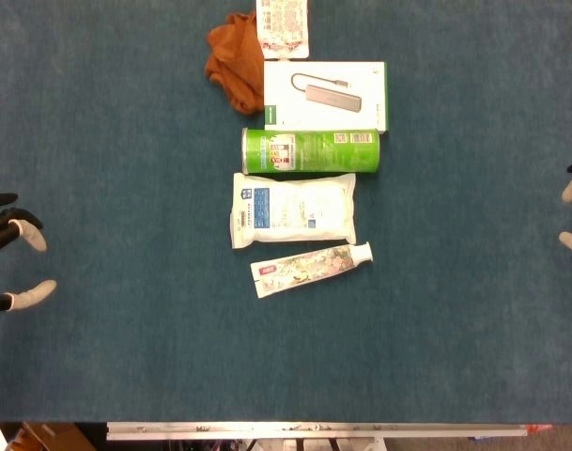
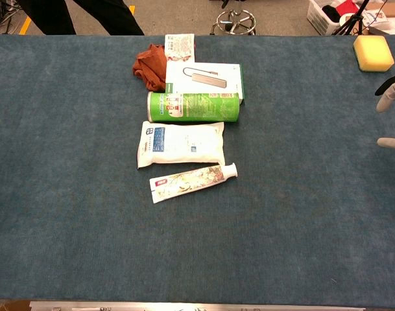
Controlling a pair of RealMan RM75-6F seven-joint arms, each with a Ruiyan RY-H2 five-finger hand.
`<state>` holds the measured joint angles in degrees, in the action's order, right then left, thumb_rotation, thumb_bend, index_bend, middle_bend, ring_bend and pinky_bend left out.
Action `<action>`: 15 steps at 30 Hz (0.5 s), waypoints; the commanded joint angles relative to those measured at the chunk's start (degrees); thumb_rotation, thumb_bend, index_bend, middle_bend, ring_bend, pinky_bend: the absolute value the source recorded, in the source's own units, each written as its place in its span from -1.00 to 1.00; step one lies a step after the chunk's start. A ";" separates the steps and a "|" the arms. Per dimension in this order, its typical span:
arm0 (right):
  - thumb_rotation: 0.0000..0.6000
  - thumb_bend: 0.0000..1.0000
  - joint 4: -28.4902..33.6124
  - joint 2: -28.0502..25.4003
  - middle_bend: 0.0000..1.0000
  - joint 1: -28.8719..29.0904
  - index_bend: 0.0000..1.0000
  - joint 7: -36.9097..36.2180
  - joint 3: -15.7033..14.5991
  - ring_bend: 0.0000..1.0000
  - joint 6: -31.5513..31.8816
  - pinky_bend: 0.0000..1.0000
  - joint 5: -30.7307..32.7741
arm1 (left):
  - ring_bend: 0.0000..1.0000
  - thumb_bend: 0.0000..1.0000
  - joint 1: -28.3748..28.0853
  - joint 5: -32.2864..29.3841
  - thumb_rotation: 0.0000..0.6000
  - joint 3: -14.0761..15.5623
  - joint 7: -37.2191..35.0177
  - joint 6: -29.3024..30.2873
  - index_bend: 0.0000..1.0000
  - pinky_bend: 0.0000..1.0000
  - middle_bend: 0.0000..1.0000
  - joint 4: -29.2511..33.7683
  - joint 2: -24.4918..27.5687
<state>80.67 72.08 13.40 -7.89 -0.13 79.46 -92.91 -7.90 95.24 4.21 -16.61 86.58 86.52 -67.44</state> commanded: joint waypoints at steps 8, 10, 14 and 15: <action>1.00 -1.00 0.53 -0.42 -0.29 -0.03 -0.01 -0.19 -0.37 -0.40 -0.24 -0.60 -0.23 | -0.61 -1.00 0.11 -0.37 1.00 -0.25 -0.03 -0.37 0.02 -0.70 -0.19 0.59 0.32; 1.00 -1.00 0.58 -0.50 -0.29 -0.02 -0.01 -0.25 -0.35 -0.40 -0.25 -0.60 -0.21 | -0.61 -1.00 0.11 -0.40 1.00 -0.28 0.06 -0.48 0.02 -0.70 -0.19 0.52 0.30; 1.00 -1.00 0.91 -0.62 -0.29 -0.27 -0.01 0.15 -0.46 -0.40 0.13 -0.60 -0.33 | -0.60 -1.00 0.10 -0.15 1.00 -0.17 -0.30 -0.63 0.02 -0.70 -0.19 0.70 0.30; 1.00 -1.00 1.09 -0.65 -0.29 -0.39 -0.01 0.40 -0.54 -0.40 0.37 -0.60 -0.50 | -0.60 -1.00 0.08 0.12 1.00 -0.09 -0.42 -0.59 0.02 -0.70 -0.18 0.78 0.33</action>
<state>81.64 71.46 13.09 -7.63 -0.60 79.69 -93.30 -7.82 95.21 4.06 -16.93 85.95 87.22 -67.13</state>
